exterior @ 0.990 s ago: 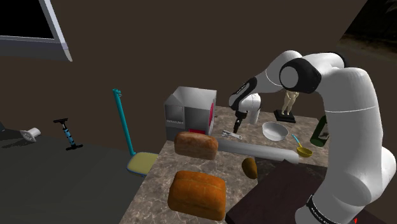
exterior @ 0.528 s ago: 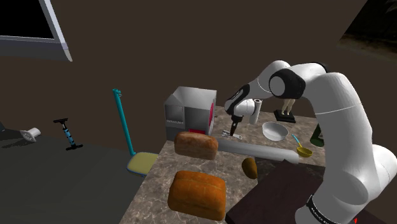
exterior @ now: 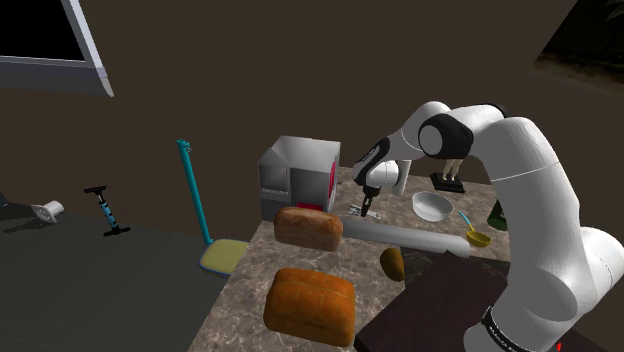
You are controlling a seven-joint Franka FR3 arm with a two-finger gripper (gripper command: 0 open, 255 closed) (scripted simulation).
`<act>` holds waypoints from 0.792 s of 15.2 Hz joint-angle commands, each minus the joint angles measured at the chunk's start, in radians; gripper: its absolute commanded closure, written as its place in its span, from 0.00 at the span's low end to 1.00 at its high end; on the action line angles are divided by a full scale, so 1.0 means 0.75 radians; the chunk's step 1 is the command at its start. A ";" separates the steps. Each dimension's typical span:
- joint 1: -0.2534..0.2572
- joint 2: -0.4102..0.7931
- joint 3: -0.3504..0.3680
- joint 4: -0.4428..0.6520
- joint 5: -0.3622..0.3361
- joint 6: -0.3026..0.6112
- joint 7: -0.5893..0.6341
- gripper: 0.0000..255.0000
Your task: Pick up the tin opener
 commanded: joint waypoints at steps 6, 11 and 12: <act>0.000 0.001 0.000 -0.001 0.000 0.001 0.000 1.00; 0.013 -0.061 -0.018 -0.026 -0.016 -0.037 0.013 1.00; 0.017 -0.076 -0.023 -0.031 -0.020 -0.047 0.017 1.00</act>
